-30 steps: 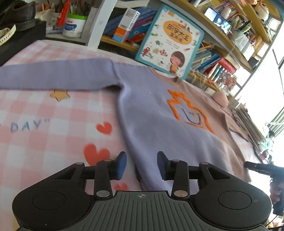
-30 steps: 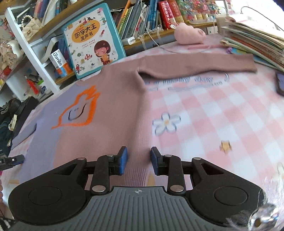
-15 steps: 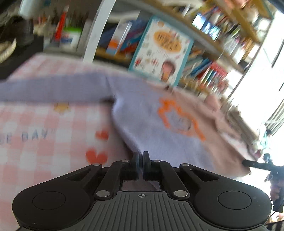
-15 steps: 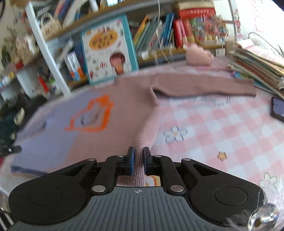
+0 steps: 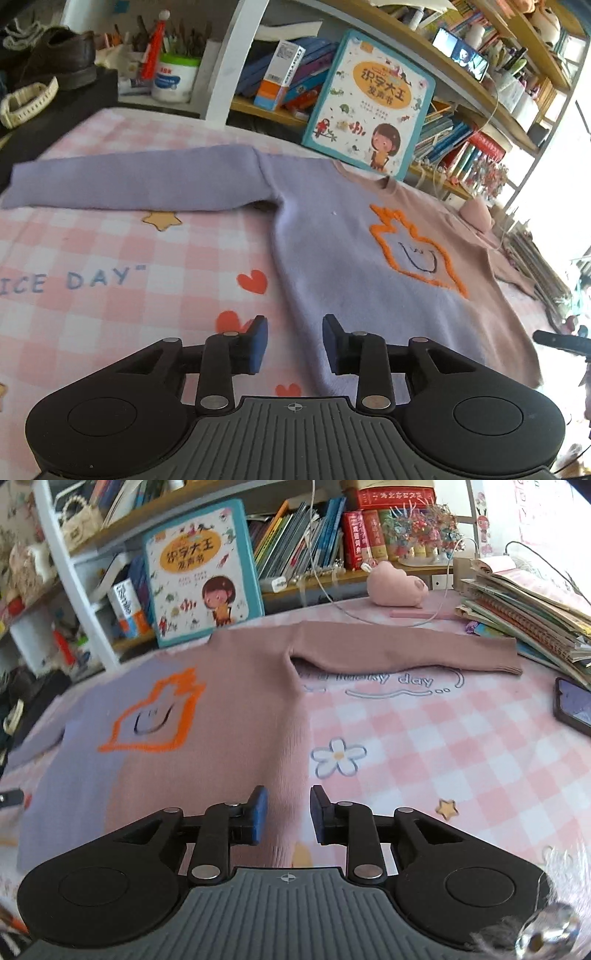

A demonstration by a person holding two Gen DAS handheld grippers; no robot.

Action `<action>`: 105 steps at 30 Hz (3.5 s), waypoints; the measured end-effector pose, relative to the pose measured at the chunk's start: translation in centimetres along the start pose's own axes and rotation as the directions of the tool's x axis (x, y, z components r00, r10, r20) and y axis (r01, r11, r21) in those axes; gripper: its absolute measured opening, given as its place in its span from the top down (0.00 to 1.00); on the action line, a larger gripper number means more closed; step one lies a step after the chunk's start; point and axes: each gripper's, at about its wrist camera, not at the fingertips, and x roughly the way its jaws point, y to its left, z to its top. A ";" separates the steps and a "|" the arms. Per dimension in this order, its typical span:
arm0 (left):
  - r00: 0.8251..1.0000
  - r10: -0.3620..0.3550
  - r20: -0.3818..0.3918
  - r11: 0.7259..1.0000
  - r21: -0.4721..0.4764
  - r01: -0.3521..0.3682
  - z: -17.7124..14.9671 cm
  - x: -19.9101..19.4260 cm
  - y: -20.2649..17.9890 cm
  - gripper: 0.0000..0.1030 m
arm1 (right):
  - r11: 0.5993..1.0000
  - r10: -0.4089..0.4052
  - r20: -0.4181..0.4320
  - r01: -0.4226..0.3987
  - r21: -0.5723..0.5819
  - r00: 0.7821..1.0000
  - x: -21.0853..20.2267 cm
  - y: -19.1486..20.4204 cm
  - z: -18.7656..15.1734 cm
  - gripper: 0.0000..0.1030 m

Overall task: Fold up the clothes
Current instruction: 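Pinch and smooth the lavender body with the left tool while the right tool smooths the pink body, then open both tools and move the left tool toward the lavender sleeve cuff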

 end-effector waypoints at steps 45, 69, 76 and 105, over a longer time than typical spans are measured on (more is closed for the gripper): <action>0.999 0.038 0.012 0.996 0.081 -0.038 0.3 0.8 -1.1 1.00 | 0.995 -0.043 -0.003 0.042 -0.094 0.999 2.1 1.5 -0.6 0.78; 0.993 0.067 0.093 0.991 0.113 -0.078 0.6 1.6 -2.2 0.44 | 0.985 -0.077 0.081 0.088 -0.150 0.994 1.7 3.2 0.2 0.71; 0.985 0.094 0.143 0.984 0.135 -0.113 0.6 1.9 -3.2 0.21 | 0.979 -0.066 0.102 0.084 -0.186 0.993 2.9 4.6 0.3 0.51; 0.972 0.161 0.172 0.968 0.165 -0.190 0.9 3.5 -3.6 0.06 | 0.949 -0.006 0.132 0.047 -0.310 0.991 6.4 10.1 0.6 0.16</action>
